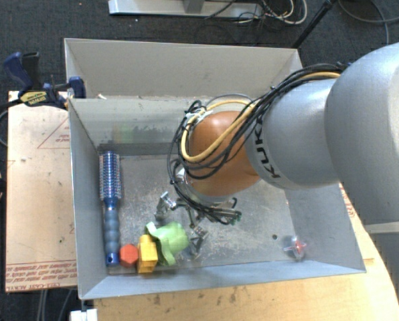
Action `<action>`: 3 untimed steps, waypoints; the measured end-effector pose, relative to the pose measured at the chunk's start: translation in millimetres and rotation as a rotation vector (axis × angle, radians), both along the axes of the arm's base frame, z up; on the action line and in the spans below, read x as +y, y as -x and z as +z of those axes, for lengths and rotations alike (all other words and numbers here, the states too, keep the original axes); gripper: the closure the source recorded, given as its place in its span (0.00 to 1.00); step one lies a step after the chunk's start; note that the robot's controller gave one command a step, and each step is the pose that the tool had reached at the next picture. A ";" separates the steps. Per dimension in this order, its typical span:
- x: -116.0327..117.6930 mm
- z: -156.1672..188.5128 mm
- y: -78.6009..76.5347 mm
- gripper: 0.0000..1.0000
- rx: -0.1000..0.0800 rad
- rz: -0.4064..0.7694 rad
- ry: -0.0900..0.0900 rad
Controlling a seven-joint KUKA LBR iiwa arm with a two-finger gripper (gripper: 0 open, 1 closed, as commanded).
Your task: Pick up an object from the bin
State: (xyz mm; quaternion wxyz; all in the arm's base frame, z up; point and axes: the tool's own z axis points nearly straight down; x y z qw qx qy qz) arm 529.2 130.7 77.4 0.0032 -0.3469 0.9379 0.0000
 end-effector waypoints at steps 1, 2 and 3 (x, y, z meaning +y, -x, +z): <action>0.4 1.9 -1.2 1.00 -0.003 0.000 -0.001; 0.2 -0.2 0.2 0.00 0.000 0.000 0.000; -3.2 0.8 7.2 0.00 -0.016 0.755 0.001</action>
Offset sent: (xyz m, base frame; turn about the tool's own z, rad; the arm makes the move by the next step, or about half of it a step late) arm 0.0000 0.0000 0.0000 0.0000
